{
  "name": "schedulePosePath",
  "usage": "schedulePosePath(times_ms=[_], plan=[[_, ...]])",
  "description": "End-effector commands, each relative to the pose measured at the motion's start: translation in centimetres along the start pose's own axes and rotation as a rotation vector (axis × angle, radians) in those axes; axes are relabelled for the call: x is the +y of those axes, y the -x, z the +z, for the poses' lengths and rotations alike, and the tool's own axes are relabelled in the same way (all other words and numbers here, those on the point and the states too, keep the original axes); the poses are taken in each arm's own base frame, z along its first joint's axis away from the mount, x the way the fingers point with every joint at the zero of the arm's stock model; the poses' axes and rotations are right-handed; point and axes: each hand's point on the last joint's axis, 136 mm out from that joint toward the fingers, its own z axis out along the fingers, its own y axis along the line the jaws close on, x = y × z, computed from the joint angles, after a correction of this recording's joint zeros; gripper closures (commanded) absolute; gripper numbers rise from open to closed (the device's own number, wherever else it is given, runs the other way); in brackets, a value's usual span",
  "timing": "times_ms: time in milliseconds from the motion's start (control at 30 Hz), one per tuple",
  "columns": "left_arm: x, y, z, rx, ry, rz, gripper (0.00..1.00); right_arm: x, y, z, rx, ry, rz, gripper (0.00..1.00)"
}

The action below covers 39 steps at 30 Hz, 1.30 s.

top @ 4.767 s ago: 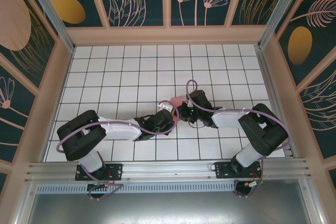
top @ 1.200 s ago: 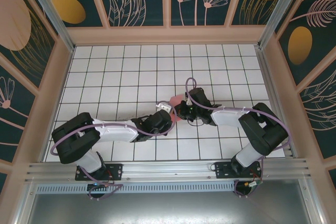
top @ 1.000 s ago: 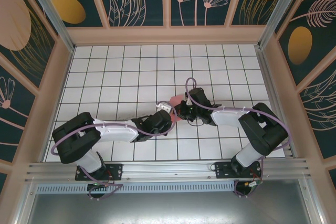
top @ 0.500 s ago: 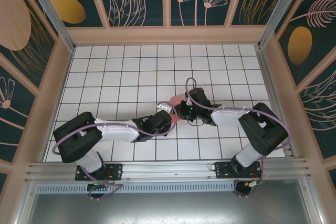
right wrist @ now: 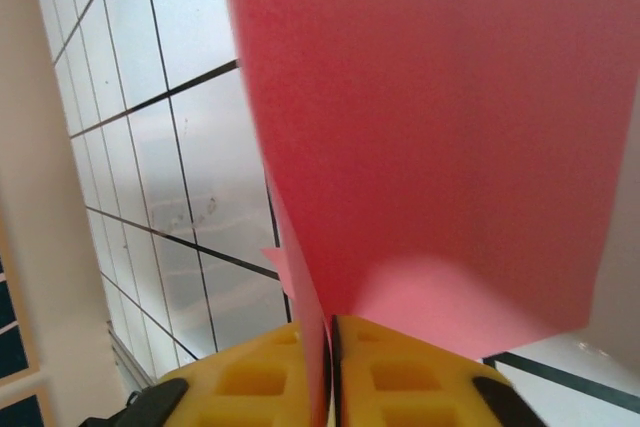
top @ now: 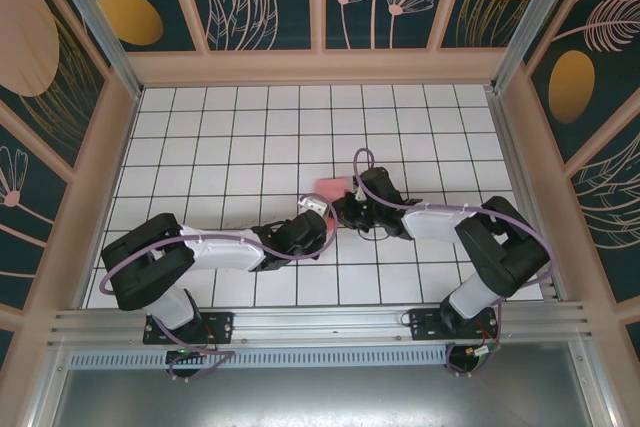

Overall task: Fold a paper plane with a square sheet of paper (pick it up from the middle)
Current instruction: Fourth fold the wing at the center of the table.

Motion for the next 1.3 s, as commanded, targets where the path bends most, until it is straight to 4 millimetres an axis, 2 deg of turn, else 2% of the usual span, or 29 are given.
schedulePosePath(times_ms=[0,100,233,367,533,633,833,1267], plan=[[-0.3,0.5,-0.4,-0.032,-0.023,-0.023,0.93,1.5,1.1,-1.5,-0.044,0.007,-0.044,0.8],[-0.7,0.4,-0.6,-0.041,-0.06,-0.036,0.95,1.8,1.5,-2.4,-0.063,0.013,-0.064,0.68],[-1.2,0.5,-0.8,-0.048,-0.12,-0.059,0.95,2.0,2.1,-3.9,-0.093,0.015,-0.086,0.61],[-1.7,0.8,-1.3,-0.059,-0.206,-0.093,0.96,2.0,3.0,-5.8,-0.149,0.019,-0.105,0.6],[-0.9,0.9,-2.1,-0.08,-0.322,-0.192,0.95,2.6,3.4,-7.2,-0.22,0.062,-0.166,0.65],[-1.0,0.6,-2.3,-0.071,-0.392,-0.233,0.95,2.4,3.1,-7.1,-0.219,0.082,-0.176,0.66],[-1.2,0.3,-2.5,-0.062,-0.466,-0.3,0.95,3.0,1.9,-5.3,-0.117,0.118,-0.205,0.7],[0.0,-1.0,-1.1,-0.013,-0.467,-0.446,0.95,3.4,0.5,-2.9,-0.04,0.146,-0.216,0.79]])
